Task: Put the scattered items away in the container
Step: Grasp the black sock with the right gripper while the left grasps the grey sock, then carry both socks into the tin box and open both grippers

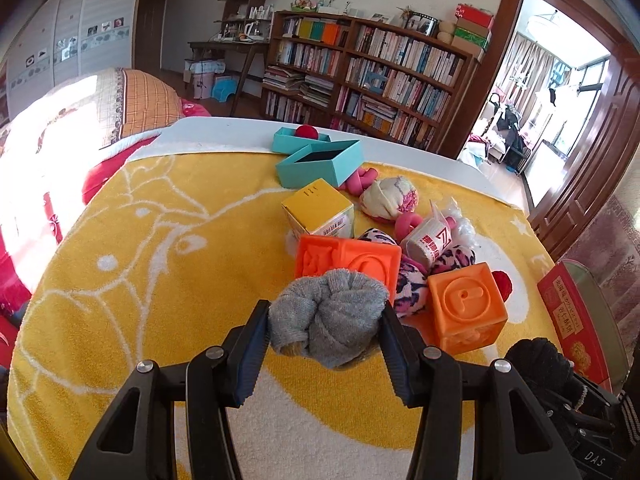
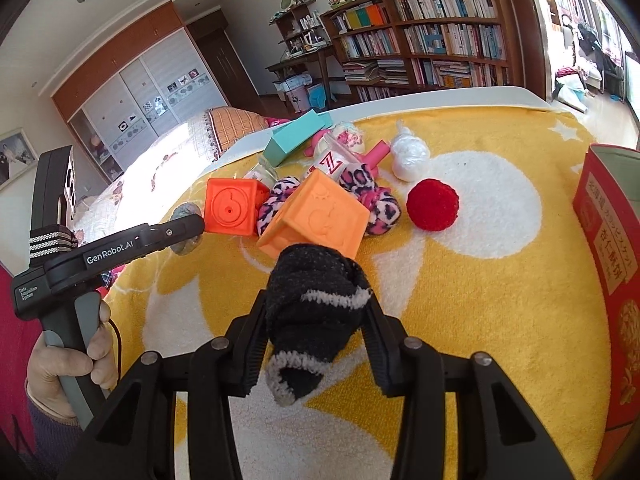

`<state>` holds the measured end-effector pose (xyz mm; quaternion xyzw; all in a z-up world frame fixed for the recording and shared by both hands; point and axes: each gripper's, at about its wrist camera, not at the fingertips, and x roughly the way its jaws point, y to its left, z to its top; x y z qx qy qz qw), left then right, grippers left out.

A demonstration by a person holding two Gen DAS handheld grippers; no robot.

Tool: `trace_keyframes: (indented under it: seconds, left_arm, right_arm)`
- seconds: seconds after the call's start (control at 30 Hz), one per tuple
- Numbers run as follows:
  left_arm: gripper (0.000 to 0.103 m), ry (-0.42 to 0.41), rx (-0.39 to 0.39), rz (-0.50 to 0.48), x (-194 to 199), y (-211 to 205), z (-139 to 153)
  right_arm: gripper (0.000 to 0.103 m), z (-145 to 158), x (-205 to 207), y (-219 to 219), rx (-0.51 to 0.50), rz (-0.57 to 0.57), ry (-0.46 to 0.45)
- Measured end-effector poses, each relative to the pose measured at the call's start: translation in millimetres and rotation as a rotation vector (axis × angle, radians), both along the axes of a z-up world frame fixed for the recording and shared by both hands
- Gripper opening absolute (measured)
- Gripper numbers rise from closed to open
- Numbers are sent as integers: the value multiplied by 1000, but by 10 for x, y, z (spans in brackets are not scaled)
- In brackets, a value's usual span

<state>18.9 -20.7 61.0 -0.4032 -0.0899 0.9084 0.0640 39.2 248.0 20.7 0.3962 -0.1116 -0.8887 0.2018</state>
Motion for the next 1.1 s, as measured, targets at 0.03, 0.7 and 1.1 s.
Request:
trace_keyframes:
  seconds: [0.03, 0.7, 1.1]
  left_arm:
    - [54, 6, 0, -3, 17, 25, 32]
    - [54, 83, 1, -344, 215, 1704, 516]
    - [54, 81, 24, -594, 350, 2964, 620]
  right_arm:
    - [47, 29, 24, 29, 0, -9, 7]
    - [48, 721, 735, 1584, 46, -380, 189]
    - [47, 693, 928, 2334, 70, -550, 173]
